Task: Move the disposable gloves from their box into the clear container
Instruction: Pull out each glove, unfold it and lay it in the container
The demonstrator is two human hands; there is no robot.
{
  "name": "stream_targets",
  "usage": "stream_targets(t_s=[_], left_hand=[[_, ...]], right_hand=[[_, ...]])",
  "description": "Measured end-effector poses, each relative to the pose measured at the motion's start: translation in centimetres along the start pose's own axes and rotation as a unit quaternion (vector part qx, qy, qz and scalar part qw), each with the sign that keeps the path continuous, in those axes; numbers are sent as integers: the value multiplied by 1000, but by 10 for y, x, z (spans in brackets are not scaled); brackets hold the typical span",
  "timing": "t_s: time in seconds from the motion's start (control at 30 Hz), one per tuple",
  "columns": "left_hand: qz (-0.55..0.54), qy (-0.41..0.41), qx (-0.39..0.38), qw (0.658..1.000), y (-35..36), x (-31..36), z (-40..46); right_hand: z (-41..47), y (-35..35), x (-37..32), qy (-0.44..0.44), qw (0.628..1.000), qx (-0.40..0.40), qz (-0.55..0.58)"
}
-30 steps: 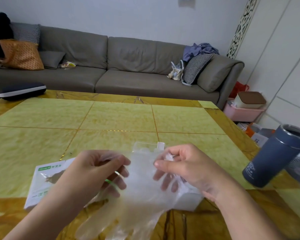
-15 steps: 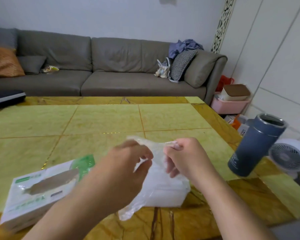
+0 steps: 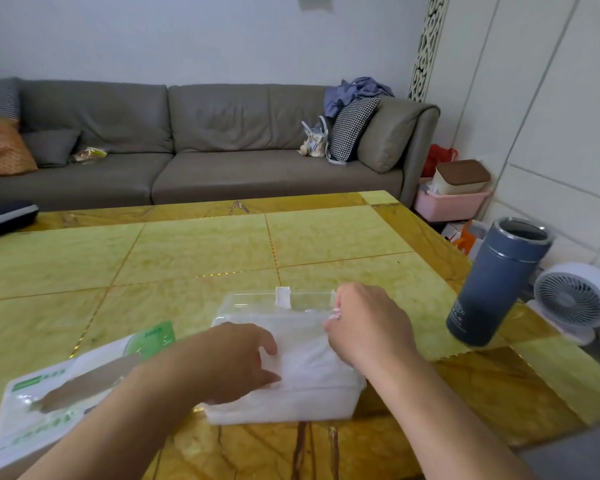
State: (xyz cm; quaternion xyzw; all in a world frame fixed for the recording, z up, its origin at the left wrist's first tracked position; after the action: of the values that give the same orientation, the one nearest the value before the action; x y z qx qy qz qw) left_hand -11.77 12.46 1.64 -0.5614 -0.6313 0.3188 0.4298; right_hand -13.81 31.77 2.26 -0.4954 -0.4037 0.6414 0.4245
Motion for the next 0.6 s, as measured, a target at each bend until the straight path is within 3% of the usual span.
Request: stream_targets(t_s=[0.17, 0.37, 0.47, 0.53, 0.6], left_hand=[[34, -1, -58, 998, -7, 5, 4], [65, 3, 12, 998, 0, 6, 16], [81, 14, 42, 996, 5, 7, 17], [83, 26, 54, 995, 5, 7, 16], [62, 38, 52, 996, 4, 5, 15]], right_hand=[[-4, -4, -7, -19, 998, -19, -51], [-10, -18, -35, -138, 989, 20, 42], [-17, -11, -43, -138, 982, -94, 92], [-20, 5, -39, -105, 974, -199, 31], [-20, 18, -32, -82, 967, -240, -9]])
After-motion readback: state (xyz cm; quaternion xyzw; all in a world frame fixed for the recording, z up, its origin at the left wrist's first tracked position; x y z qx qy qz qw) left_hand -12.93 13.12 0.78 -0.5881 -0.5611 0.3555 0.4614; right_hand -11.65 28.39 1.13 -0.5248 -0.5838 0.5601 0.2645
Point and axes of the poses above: each hand's wrist, its own z-axis towards the middle knuckle, its own y-axis out of the palm, x = y × z, the point moved 3 cm from there along z, towards the middle knuckle, and after that the axes turned 9 degrees about -y, right-handed, at the moved point
